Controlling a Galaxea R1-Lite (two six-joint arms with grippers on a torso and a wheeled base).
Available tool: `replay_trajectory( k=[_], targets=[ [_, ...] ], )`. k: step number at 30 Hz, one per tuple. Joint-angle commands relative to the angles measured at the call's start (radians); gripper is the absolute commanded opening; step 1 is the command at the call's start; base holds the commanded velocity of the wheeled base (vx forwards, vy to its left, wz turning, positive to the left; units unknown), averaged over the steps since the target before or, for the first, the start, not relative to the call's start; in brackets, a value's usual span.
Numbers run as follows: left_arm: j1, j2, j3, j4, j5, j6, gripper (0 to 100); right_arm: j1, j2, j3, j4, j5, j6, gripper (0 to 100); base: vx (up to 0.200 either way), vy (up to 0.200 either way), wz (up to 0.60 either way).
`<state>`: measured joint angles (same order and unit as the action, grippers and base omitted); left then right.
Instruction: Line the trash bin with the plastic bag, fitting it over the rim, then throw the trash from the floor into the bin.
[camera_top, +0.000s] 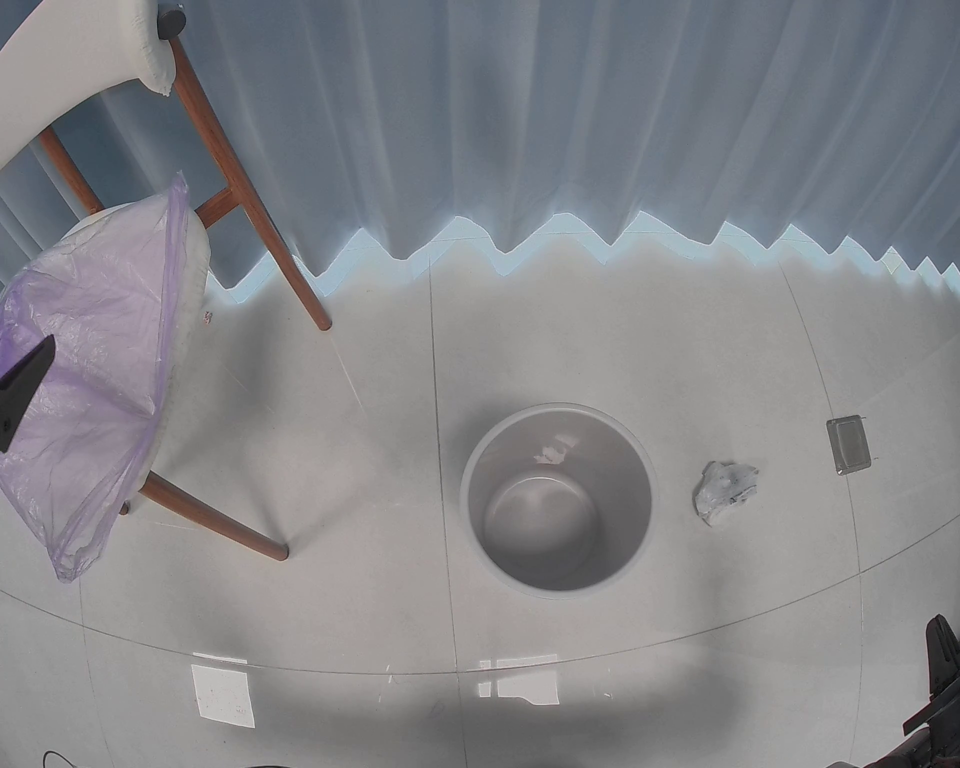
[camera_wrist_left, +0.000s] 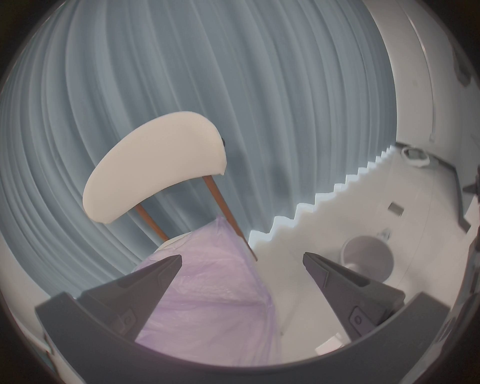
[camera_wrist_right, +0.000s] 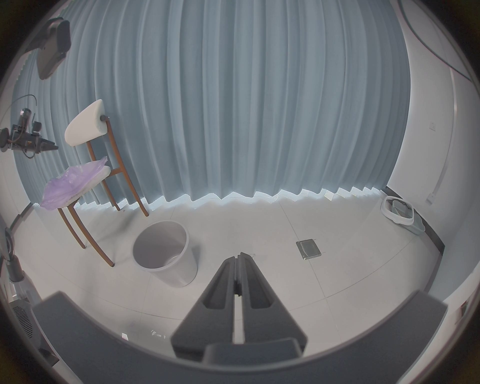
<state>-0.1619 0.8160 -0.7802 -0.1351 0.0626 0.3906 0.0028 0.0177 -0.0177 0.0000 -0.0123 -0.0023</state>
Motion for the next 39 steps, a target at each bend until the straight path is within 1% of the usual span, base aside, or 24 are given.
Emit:
replay_trajectory(
  k=[1,4,8,14,18,21,23,28,31,35,37,38,39],
  targets=[
    [-0.014,0.124,-0.007,-0.017,0.059,0.099,100,0.000,-0.018,0.018,0.000,0.000,-0.001,0,0.000,0.000,0.00],
    [-0.039,0.157,0.001,-0.035,0.066,0.151,100,0.000,-0.018,0.018,0.000,0.000,-0.001,0,0.000,0.000,0.00],
    [-0.059,0.200,-0.002,-0.037,0.072,0.154,100,0.000,-0.018,0.018,0.000,0.000,-0.001,0,0.000,0.000,0.00],
    [-0.102,0.250,-0.024,-0.052,0.128,0.154,100,0.000,-0.018,0.018,0.000,0.000,-0.001,0,0.000,0.000,0.00],
    [-0.105,0.253,-0.017,-0.084,0.128,0.146,100,0.000,-0.018,0.018,0.000,0.000,-0.001,0,0.000,0.000,0.00],
    [-0.105,0.250,-0.011,-0.080,0.128,0.143,100,0.000,-0.018,0.018,0.000,0.000,-0.001,0,0.000,0.000,0.00],
    [-0.099,0.247,0.033,-0.090,0.131,0.143,100,0.000,-0.018,0.018,0.000,0.000,-0.001,0,0.000,0.000,0.00],
    [-0.094,0.253,0.087,-0.147,0.132,0.132,100,0.000,-0.018,0.018,0.000,0.000,-0.001,0,0.000,0.200,0.00],
    [-0.093,0.255,0.099,-0.150,0.154,0.140,100,0.000,-0.018,0.018,0.000,0.000,-0.001,0,0.000,0.200,0.00],
    [-0.113,0.253,0.107,-0.159,0.194,0.146,100,0.000,-0.018,0.018,0.000,0.000,-0.001,0,0.000,0.200,0.00],
    [-0.137,0.256,0.105,-0.175,0.214,0.146,100,0.000,-0.018,0.018,0.000,0.000,-0.001,0,0.000,0.200,0.00],
    [-0.137,0.256,0.105,-0.175,0.214,0.146,100,0.000,-0.018,0.018,0.000,0.000,-0.001,0,0.000,0.200,0.00],
    [-0.166,0.264,0.104,-0.199,0.232,0.143,100,0.000,-0.018,0.018,0.000,0.000,-0.001,0,0.000,0.200,0.00]
  ],
)
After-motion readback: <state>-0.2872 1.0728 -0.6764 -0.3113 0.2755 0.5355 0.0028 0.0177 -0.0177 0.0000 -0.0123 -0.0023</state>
